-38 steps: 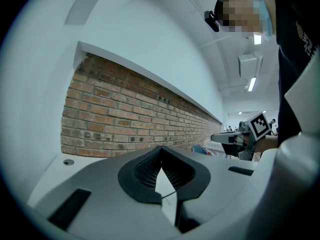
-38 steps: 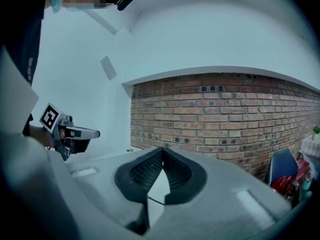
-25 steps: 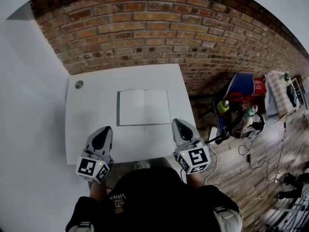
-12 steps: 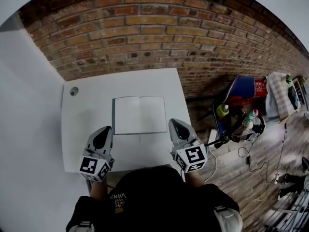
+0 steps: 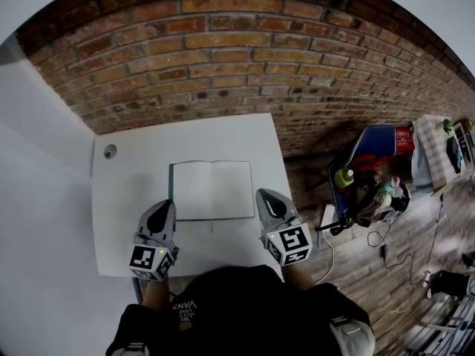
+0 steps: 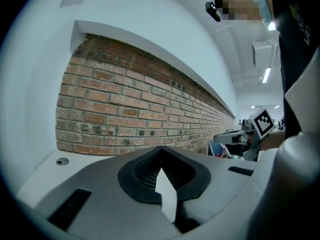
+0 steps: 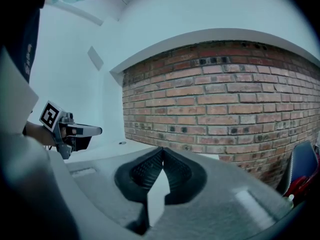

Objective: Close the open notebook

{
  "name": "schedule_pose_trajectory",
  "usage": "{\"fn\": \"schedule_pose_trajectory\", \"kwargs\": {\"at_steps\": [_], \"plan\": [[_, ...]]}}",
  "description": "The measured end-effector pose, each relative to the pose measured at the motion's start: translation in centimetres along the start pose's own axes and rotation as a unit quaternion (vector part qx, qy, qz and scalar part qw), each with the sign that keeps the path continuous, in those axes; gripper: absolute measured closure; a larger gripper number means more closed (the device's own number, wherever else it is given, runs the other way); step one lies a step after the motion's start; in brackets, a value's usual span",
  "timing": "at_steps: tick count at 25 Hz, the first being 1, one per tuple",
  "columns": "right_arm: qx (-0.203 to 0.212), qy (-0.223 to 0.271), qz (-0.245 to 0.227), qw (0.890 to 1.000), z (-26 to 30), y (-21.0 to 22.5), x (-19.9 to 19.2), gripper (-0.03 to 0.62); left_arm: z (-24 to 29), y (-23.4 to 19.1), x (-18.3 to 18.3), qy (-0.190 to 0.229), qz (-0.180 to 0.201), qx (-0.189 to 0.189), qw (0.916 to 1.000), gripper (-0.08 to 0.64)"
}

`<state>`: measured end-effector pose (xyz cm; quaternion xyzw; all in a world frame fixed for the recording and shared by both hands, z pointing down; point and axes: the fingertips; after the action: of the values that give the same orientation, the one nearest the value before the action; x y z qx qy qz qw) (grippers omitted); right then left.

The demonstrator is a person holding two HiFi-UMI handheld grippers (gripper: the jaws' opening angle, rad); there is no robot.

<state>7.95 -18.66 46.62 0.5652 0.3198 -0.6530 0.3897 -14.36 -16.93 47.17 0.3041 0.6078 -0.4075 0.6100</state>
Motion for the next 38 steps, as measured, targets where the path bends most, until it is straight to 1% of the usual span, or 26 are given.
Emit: {"fn": "schedule_pose_trajectory", "kwargs": {"at_steps": [5,7,18,23,25,30,34,38], "plan": [[0.006,-0.025,0.008,1.0,1.6,1.0,-1.8,0.594,1.8,-0.6,-1.1,-0.006,-0.004,0.001,1.0,0.549],[0.006,-0.028,0.011,1.0,2.2,1.4,-2.2,0.594,2.5,-0.7,-1.5,-0.011,-0.006,0.002,0.9999,0.549],[0.004,-0.07,0.004,0.998,5.0,2.3,-7.0,0.594,3.8,-1.6,-5.6,-0.057,-0.026,0.012,0.9979,0.549],[0.007,-0.1,0.0,0.995,5.9,1.8,-10.0,0.594,3.7,-1.9,-7.5,-0.079,-0.03,0.021,0.9962,0.549],[0.007,-0.113,0.0,0.994,6.1,1.7,-11.2,0.594,3.7,-1.9,-8.2,-0.089,-0.026,0.02,0.9955,0.549],[0.007,-0.146,-0.008,0.989,6.7,1.3,-13.9,0.594,3.5,-2.3,-10.0,-0.107,-0.032,0.022,0.9935,0.549],[0.007,-0.166,-0.019,0.986,7.1,1.0,-15.5,0.594,3.5,-2.5,-10.8,-0.114,-0.037,0.025,0.9925,0.549],[0.012,-0.181,-0.024,0.983,7.3,0.8,-16.6,0.594,3.5,-2.8,-11.5,-0.122,-0.034,0.029,0.9916,0.549]]}}
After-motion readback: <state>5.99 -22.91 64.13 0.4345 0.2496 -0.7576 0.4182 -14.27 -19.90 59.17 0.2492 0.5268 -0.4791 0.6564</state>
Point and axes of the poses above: the fingertips, and each gripper's own axes: z forward along the fingers, y to its right, x out of its top, and after that the axes turned 6 degrees about y, right-handed
